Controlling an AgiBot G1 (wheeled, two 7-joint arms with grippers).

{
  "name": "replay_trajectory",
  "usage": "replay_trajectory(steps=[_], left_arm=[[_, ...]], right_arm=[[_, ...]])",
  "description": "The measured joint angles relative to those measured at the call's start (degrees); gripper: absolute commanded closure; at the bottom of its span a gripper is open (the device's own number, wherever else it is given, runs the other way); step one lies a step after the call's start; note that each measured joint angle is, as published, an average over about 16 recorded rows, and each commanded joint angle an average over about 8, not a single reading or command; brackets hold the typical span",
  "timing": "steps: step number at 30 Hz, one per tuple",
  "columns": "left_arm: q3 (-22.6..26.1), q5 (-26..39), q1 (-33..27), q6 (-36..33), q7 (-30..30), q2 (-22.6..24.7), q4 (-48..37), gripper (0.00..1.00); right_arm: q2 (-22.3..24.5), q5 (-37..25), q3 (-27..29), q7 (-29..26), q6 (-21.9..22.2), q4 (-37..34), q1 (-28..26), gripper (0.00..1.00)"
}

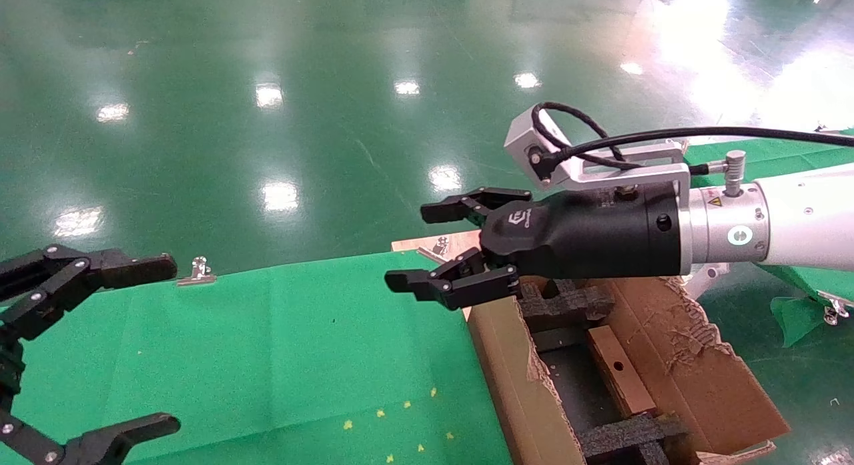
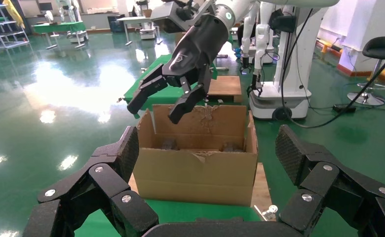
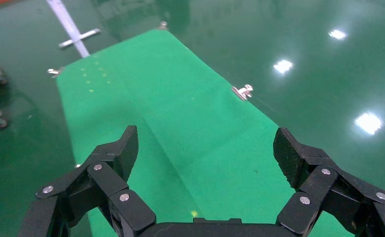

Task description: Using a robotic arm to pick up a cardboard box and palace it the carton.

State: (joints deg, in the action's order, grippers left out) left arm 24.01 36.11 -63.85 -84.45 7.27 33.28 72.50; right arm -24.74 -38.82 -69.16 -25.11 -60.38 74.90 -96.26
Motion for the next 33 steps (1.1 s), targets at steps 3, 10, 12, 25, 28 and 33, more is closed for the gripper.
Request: replay_trajectory(steps=[3, 10, 12, 25, 28, 33], left_arm=[[0.0, 0.0, 0.0, 0.0, 0.0, 0.0, 0.0, 0.00], [0.0, 0.0, 0.0, 0.0, 0.0, 0.0, 0.0, 0.00], [0.0, 0.0, 0.0, 0.0, 0.0, 0.0, 0.0, 0.00], [0.0, 0.0, 0.0, 0.0, 0.0, 0.0, 0.0, 0.00], [0.0, 0.0, 0.0, 0.0, 0.0, 0.0, 0.0, 0.00], [0.0, 0.0, 0.0, 0.0, 0.0, 0.0, 0.0, 0.00]], right_arm=[[-0.9, -0.3, 4.6, 1.2, -2.2, -0.1, 3.0, 0.00], [-2.9, -0.9, 15.2, 4.1, -7.3, -0.4, 9.9, 0.00], [-3.5, -1.0, 18.3, 4.9, -8.7, -0.5, 11.9, 0.00], [-7.4, -2.2, 38.1, 10.3, -18.1, -0.9, 24.9, 0.00], [-8.2, -2.4, 42.6, 11.5, -20.3, -1.1, 27.8, 0.00], [-9.3, -2.7, 48.2, 13.0, -22.9, -1.2, 31.4, 0.00]])
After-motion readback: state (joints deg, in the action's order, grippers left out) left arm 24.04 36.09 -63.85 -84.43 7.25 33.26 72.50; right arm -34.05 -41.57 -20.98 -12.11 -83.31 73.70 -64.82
